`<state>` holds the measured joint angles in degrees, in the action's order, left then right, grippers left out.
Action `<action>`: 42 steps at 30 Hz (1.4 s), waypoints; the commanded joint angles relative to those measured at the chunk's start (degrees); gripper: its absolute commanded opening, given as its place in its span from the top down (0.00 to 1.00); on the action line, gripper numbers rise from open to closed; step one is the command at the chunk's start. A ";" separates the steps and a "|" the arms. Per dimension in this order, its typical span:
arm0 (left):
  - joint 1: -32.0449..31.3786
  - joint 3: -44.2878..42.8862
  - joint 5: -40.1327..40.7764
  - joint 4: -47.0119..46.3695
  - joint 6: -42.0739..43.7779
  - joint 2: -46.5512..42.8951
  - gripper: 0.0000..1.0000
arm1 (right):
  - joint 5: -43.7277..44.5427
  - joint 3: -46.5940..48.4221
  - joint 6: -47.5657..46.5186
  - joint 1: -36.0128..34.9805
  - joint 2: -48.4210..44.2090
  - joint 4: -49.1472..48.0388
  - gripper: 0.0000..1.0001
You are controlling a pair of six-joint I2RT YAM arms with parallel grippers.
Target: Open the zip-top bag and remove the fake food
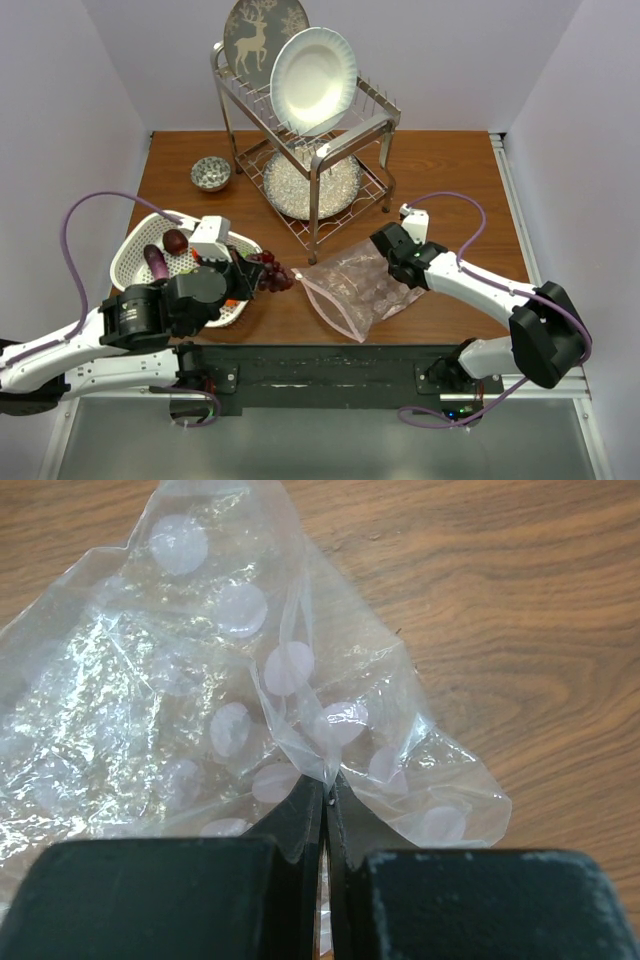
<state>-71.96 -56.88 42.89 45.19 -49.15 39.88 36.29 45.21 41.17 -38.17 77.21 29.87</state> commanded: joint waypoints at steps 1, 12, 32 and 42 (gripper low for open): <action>0.33 -4.46 14.03 8.41 -4.10 2.38 1.00 | -0.96 -0.56 0.76 0.21 -1.97 -2.10 1.00; 15.07 -5.17 17.23 3.79 6.41 8.99 1.00 | -2.02 -0.65 -0.12 0.21 -3.73 -0.87 1.00; 50.50 3.71 3.42 -15.31 20.32 5.56 1.00 | -5.88 2.34 -3.64 0.12 -0.40 -0.34 1.00; 65.18 6.78 -5.00 -16.54 22.07 8.10 1.00 | -8.69 2.07 -4.25 0.03 2.15 -2.18 1.00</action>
<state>-12.91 -51.27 43.62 32.95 -29.32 46.74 28.67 45.23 37.63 -38.17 78.56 29.15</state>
